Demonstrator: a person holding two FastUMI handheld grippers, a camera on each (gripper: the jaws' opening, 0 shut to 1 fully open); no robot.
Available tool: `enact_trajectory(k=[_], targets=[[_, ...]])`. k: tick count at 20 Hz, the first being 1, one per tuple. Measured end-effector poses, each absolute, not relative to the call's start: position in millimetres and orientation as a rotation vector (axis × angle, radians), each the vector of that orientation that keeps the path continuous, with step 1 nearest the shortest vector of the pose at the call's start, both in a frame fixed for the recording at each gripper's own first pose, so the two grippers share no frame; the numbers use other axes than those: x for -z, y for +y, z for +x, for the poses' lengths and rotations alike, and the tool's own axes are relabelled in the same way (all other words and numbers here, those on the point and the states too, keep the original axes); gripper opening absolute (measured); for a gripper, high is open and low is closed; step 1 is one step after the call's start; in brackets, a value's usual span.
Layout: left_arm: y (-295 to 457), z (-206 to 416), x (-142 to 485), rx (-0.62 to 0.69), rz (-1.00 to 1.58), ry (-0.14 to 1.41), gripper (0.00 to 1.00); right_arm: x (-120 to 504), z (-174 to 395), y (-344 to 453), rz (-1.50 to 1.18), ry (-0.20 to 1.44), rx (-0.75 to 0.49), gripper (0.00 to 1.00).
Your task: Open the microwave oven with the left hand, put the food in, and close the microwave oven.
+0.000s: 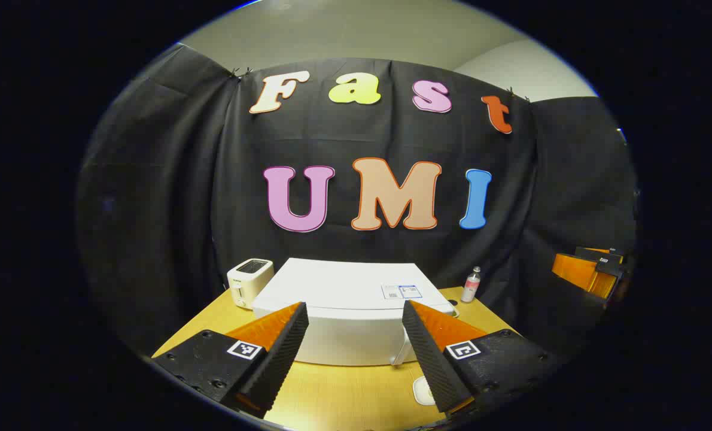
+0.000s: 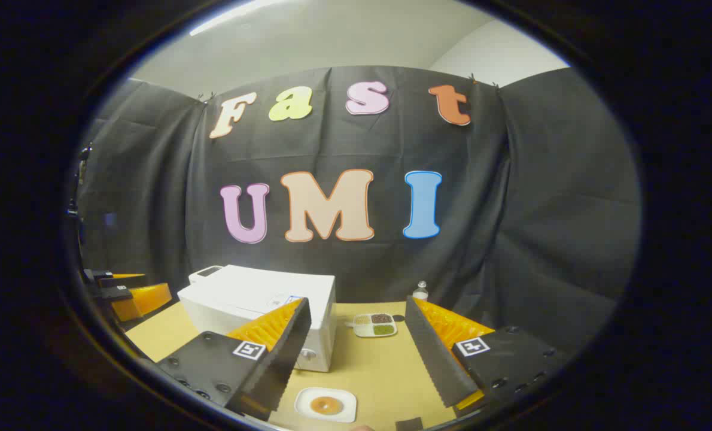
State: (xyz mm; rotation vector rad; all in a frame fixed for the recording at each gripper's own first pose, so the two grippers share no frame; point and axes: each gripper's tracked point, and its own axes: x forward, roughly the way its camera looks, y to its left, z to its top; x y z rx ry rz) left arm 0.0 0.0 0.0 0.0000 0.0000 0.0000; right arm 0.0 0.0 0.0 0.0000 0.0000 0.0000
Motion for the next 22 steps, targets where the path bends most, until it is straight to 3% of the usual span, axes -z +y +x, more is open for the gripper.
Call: enact_trajectory(k=[8, 9, 10, 22], targets=[[2, -4, 11, 0.008, -0.028, 0.022, 0.96, 1, -7, -23, 0.022, 0.024, 0.053, 0.93], [2, -3, 11, 0.003, -0.030, 0.028, 0.96, 2, -8, -25, 0.025, 0.033, 0.053, 0.99], [3, -3, 11, -0.009, -0.028, 0.038, 0.96, 3, -9, -25, 0.027, 0.037, 0.050, 0.93], [-8, 7, 18, -0.040, 0.003, 0.064, 0.96, 5, -8, -35, -0.015, 0.031, 0.037, 0.93]])
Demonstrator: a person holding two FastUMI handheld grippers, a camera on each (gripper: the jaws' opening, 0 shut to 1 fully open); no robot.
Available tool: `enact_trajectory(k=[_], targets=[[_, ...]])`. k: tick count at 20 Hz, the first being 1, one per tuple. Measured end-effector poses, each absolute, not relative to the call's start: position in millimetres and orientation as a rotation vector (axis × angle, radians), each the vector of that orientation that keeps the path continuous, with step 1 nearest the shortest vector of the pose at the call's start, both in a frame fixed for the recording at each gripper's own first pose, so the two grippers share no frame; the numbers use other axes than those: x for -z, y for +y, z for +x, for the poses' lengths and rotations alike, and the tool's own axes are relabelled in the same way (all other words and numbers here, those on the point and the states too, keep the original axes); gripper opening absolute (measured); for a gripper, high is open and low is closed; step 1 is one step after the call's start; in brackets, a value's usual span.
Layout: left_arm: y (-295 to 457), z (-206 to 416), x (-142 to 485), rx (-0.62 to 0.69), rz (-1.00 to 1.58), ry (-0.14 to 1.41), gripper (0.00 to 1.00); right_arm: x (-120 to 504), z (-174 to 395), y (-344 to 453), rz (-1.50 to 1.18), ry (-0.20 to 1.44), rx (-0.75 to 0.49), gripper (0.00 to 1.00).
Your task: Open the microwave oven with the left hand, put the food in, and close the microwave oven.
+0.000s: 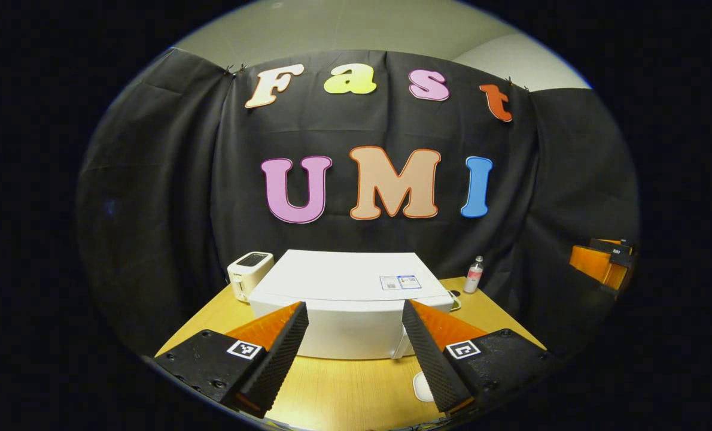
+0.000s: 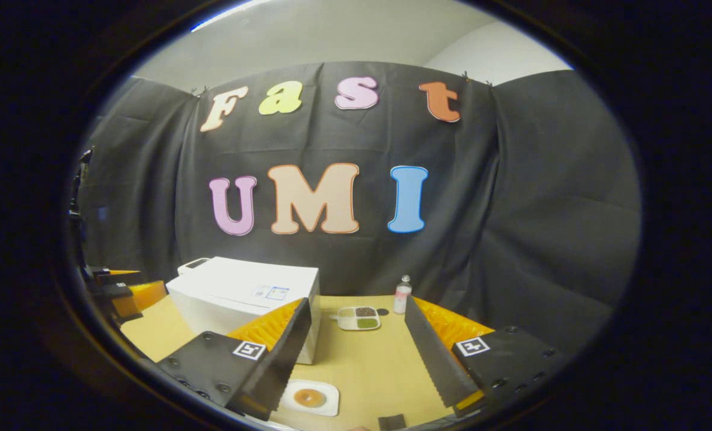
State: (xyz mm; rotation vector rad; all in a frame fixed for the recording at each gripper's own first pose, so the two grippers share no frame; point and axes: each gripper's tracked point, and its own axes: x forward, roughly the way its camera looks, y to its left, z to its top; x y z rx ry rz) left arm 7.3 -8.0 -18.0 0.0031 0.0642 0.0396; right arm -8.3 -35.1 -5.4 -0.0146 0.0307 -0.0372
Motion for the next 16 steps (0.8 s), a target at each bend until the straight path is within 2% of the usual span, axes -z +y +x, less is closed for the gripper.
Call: enact_trajectory(k=[8, 9, 16], targets=[[9, 26, 53, -0.082, -0.014, 0.161, 0.96, 17, 0, -34, 0.014, 0.073, 0.043, 0.93], [10, 29, 60, -0.081, -0.014, 0.177, 0.96, 17, 0, -34, 0.013, 0.075, 0.049, 0.99], [4, 50, 116, -0.039, 0.011, 0.296, 0.96, 22, 8, -38, 0.002, 0.094, 0.098, 0.99]])
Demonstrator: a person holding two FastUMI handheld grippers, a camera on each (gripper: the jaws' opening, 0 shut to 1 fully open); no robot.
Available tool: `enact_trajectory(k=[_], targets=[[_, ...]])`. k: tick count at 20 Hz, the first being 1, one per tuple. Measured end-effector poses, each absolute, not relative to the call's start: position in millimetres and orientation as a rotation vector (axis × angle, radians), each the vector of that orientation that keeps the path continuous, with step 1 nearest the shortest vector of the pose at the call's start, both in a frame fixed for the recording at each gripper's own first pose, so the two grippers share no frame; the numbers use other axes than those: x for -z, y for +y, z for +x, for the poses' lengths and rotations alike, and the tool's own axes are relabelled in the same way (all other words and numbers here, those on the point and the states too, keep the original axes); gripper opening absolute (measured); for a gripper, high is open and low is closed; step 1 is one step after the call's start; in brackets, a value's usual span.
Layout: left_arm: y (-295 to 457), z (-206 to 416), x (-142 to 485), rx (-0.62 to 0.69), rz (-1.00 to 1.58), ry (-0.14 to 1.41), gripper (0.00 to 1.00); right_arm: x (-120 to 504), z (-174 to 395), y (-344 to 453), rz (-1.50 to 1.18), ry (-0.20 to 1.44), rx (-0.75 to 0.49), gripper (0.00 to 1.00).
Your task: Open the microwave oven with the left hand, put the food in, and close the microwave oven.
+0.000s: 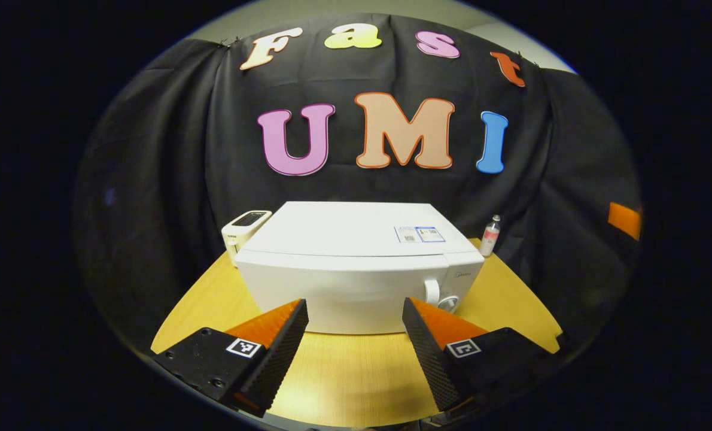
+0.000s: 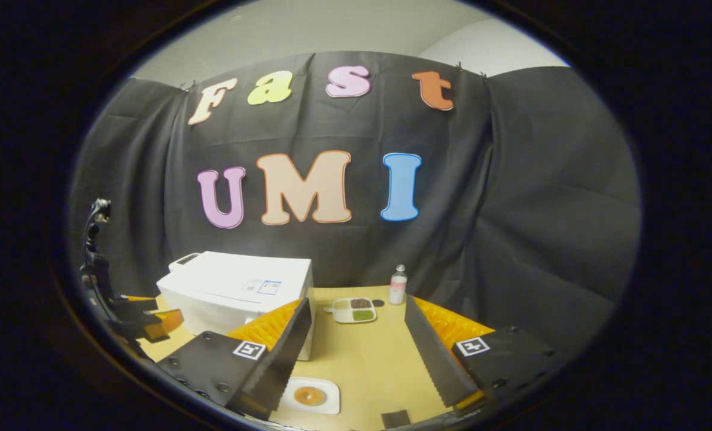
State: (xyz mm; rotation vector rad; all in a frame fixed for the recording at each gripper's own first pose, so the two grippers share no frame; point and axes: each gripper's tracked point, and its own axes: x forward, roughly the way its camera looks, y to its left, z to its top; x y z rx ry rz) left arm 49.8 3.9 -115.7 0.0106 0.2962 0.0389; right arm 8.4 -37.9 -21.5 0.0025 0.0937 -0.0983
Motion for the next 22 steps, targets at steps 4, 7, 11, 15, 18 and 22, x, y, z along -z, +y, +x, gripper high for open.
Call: enact_trajectory(k=[4, 7, 11, 15, 18, 22], targets=[[-8, 63, 160, 0.013, 0.014, 0.396, 0.97, 28, 15, -38, 0.012, 0.128, 0.122, 0.99], [-21, 76, 191, 0.069, 0.024, 0.452, 0.96, 33, 25, -39, 0.026, 0.158, 0.136, 0.93], [-44, 97, 224, 0.138, 0.024, 0.510, 0.94, 33, 38, -47, 0.048, 0.168, 0.176, 0.93], [-66, 127, 250, 0.170, 0.026, 0.549, 0.91, 32, 43, -65, 0.067, 0.174, 0.225, 0.93], [-77, 146, 262, 0.174, 0.029, 0.566, 0.93, 34, 42, -81, 0.060, 0.178, 0.266, 0.93], [-79, 159, 278, 0.135, 0.001, 0.609, 0.86, 37, 38, -93, 0.038, 0.192, 0.286, 0.93]])
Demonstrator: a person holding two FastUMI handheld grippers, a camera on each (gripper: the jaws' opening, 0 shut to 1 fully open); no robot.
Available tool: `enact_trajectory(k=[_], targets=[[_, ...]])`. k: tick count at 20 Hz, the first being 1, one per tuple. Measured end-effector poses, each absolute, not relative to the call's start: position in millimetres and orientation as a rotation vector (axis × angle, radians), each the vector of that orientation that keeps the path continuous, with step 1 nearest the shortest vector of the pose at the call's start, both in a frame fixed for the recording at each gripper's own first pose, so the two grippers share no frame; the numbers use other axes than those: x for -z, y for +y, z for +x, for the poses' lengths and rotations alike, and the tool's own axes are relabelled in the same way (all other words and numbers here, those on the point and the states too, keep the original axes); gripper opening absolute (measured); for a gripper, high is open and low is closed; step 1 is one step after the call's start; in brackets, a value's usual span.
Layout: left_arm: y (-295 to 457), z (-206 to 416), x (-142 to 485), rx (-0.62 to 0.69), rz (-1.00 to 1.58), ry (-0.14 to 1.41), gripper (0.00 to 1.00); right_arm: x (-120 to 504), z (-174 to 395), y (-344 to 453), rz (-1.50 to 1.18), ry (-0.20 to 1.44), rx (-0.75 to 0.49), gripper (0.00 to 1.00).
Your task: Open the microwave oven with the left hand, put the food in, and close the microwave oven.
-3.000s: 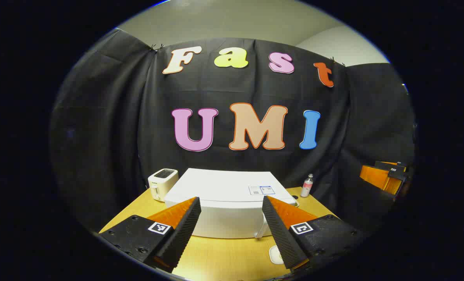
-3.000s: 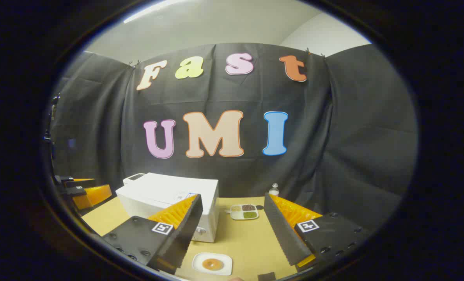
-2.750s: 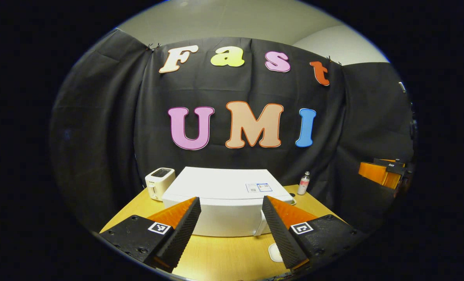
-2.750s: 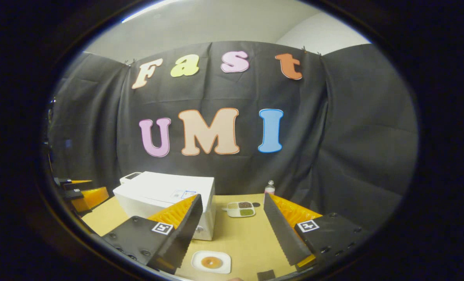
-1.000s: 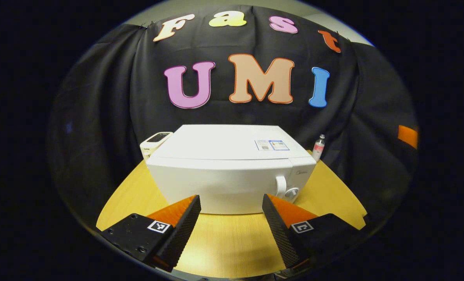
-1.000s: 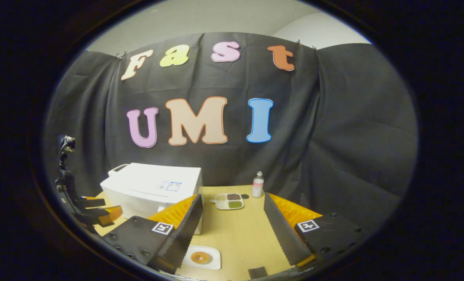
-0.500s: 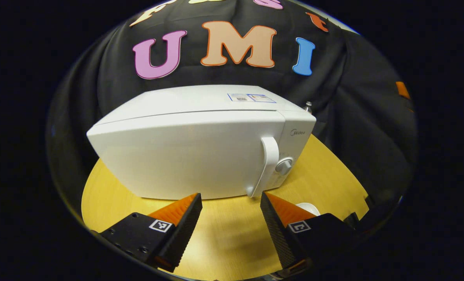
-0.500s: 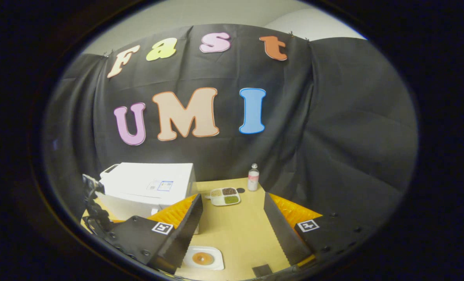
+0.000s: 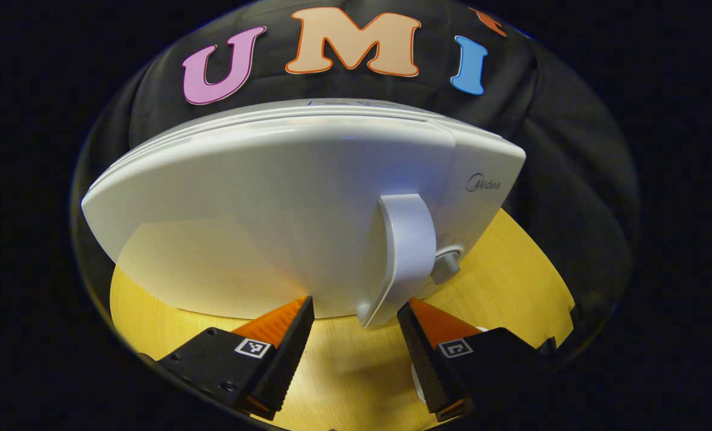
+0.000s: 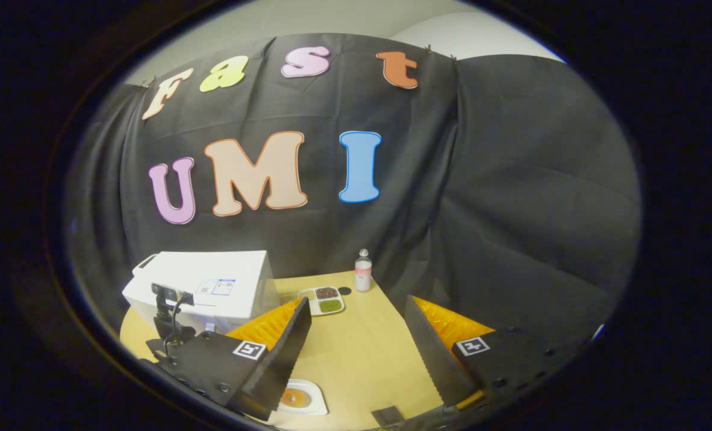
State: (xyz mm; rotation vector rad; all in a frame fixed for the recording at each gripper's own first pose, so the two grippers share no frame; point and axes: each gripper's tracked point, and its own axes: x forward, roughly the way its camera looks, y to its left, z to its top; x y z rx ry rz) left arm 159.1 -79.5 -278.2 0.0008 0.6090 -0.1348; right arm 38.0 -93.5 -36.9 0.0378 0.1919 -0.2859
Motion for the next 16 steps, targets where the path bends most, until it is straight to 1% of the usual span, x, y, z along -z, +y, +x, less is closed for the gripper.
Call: enact_trajectory(k=[1, 2, 5, 7, 12, 14, 15, 16], targets=[[-81, 159, 282, 0.127, -0.013, 0.618, 0.88, 39, 37, -97, 0.032, 0.198, 0.289, 0.93], [-81, 161, 285, 0.116, -0.025, 0.622, 0.82, 41, 35, -99, 0.025, 0.201, 0.290, 0.93], [-80, 164, 290, 0.091, -0.050, 0.631, 0.78, 47, 31, -106, 0.006, 0.213, 0.292, 0.93], [-80, 166, 291, 0.083, -0.055, 0.631, 0.78, 50, 28, -109, 0.003, 0.221, 0.287, 0.93], [-87, 167, 293, 0.087, -0.078, 0.632, 0.69, 60, 22, -113, -0.014, 0.240, 0.277, 0.93], [-95, 169, 291, 0.102, -0.073, 0.633, 0.57, 63, 19, -112, -0.014, 0.244, 0.269, 0.93], [-99, 170, 291, 0.104, -0.067, 0.635, 0.43, 65, 18, -111, -0.013, 0.248, 0.262, 0.93], [-99, 172, 291, 0.085, -0.045, 0.644, 0.37, 68, 16, -110, -0.012, 0.251, 0.258, 0.93]])
